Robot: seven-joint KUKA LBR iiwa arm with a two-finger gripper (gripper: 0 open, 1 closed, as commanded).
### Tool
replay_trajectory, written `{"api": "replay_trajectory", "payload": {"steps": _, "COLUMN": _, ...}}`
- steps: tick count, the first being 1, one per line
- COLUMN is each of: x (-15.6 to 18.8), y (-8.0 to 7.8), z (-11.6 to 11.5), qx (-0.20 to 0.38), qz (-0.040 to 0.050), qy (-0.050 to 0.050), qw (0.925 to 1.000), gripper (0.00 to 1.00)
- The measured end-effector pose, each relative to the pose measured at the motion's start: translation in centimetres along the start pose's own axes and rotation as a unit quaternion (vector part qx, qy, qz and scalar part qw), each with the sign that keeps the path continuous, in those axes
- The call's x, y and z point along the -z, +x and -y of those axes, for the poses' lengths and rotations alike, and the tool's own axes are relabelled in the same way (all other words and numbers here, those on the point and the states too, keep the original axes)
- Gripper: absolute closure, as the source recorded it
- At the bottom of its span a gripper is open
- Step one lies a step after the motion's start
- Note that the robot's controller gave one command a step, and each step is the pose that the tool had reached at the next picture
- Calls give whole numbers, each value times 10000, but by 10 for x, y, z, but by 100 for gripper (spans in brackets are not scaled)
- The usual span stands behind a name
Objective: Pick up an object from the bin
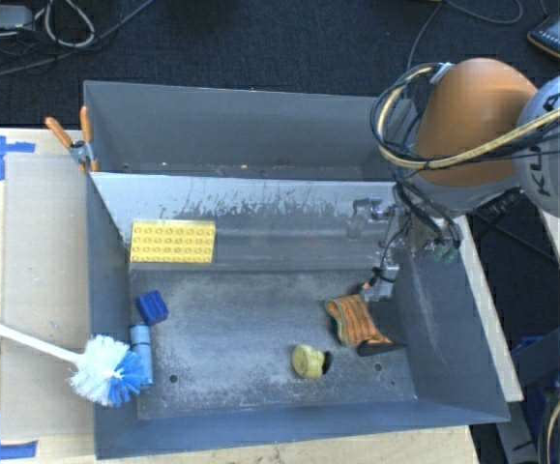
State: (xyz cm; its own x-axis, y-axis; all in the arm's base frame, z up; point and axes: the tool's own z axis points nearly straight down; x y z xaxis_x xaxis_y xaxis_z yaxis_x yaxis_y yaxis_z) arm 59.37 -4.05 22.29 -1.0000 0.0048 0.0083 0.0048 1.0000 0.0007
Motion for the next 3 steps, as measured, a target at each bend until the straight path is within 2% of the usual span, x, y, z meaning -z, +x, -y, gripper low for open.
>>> {"api": "replay_trajectory", "payload": {"steps": 1, "x": 5, "y": -1, "z": 0, "qx": 7, "qz": 38, "qy": 2, "qw": 10000, "gripper": 0}}
{"api": "replay_trajectory", "payload": {"steps": 2, "x": -66, "y": 6, "z": 31, "qx": -455, "qz": 40, "qy": -2, "qw": 9990, "gripper": 0}}
{"api": "replay_trajectory", "payload": {"steps": 3, "x": -99, "y": 4, "z": 38, "qx": 798, "qz": 22, "qy": 2, "qw": 9968, "gripper": 0}}
